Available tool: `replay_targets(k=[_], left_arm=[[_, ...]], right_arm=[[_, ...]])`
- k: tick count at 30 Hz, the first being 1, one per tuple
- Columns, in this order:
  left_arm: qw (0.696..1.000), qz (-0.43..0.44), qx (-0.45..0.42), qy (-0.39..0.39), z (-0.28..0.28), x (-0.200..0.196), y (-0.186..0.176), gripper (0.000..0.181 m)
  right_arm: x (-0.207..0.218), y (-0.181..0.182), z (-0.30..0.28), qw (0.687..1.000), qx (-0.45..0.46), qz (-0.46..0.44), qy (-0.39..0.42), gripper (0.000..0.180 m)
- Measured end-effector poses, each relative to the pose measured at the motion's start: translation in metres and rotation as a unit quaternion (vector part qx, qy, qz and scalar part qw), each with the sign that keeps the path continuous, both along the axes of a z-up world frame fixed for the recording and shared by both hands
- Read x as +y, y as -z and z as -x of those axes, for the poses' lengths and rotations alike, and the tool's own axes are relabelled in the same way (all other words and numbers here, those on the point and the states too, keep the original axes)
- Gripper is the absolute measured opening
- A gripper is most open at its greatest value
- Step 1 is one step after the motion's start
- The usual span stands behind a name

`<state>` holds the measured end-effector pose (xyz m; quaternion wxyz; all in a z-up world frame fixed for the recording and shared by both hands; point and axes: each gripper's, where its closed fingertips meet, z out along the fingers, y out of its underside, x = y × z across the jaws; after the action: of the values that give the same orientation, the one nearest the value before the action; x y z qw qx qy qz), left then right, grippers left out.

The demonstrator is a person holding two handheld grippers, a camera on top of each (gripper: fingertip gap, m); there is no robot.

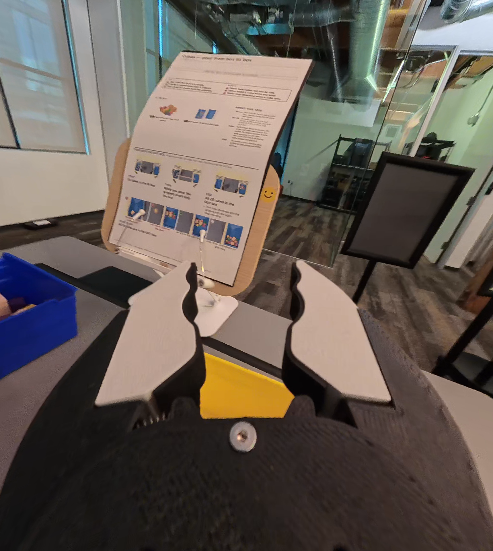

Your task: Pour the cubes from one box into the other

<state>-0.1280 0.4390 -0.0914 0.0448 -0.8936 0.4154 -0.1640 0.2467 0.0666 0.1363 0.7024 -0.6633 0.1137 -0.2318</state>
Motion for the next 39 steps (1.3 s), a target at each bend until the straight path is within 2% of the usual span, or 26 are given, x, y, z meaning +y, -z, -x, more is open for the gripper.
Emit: replay_targets(k=[3,10,14,17,22,26,30,34,36,39], left_arm=[[1.000,-0.006,0.001,0.021,0.000,-0.001,0.000,0.007],[0.998,-0.040,-0.017,0.038,-0.003,0.003,-0.013,0.004],[0.994,-0.093,-0.055,0.030,-0.006,0.011,-0.039,0.005],[0.977,-0.170,-0.130,0.025,-0.016,0.018,-0.081,0.000],[0.907,-0.286,-0.308,0.037,-0.032,0.001,-0.171,0.003],[0.848,-0.341,-0.404,0.044,-0.033,-0.020,-0.219,0.015],[0.783,-0.426,-0.451,0.048,-0.028,-0.030,-0.246,0.021],[0.718,-0.493,-0.487,0.062,-0.021,-0.045,-0.268,0.021],[0.706,-0.489,-0.508,0.066,-0.021,-0.055,-0.275,0.025],[0.694,-0.462,-0.547,0.078,-0.023,-0.071,-0.285,0.040]], right_arm=[[-0.003,0.005,0.000,0.999,-0.010,0.031,0.008,0.061],[-0.014,0.008,-0.005,0.999,-0.010,0.031,0.005,0.060],[-0.020,0.005,-0.008,1.000,0.000,0.016,0.001,0.060],[-0.026,-0.001,-0.010,1.000,0.003,-0.004,0.002,0.060],[-0.037,-0.007,-0.015,1.000,-0.004,-0.004,0.025,0.060],[-0.044,-0.023,-0.006,0.999,-0.005,-0.034,0.015,0.060],[-0.045,-0.037,0.013,0.998,0.001,-0.052,-0.018,0.060],[-0.049,-0.049,0.024,0.997,-0.047,-0.057,-0.008,0.060],[-0.052,-0.054,0.028,0.996,-0.064,-0.057,0.002,0.056],[-0.052,-0.057,0.037,0.997,-0.060,-0.056,-0.010,0.056]])
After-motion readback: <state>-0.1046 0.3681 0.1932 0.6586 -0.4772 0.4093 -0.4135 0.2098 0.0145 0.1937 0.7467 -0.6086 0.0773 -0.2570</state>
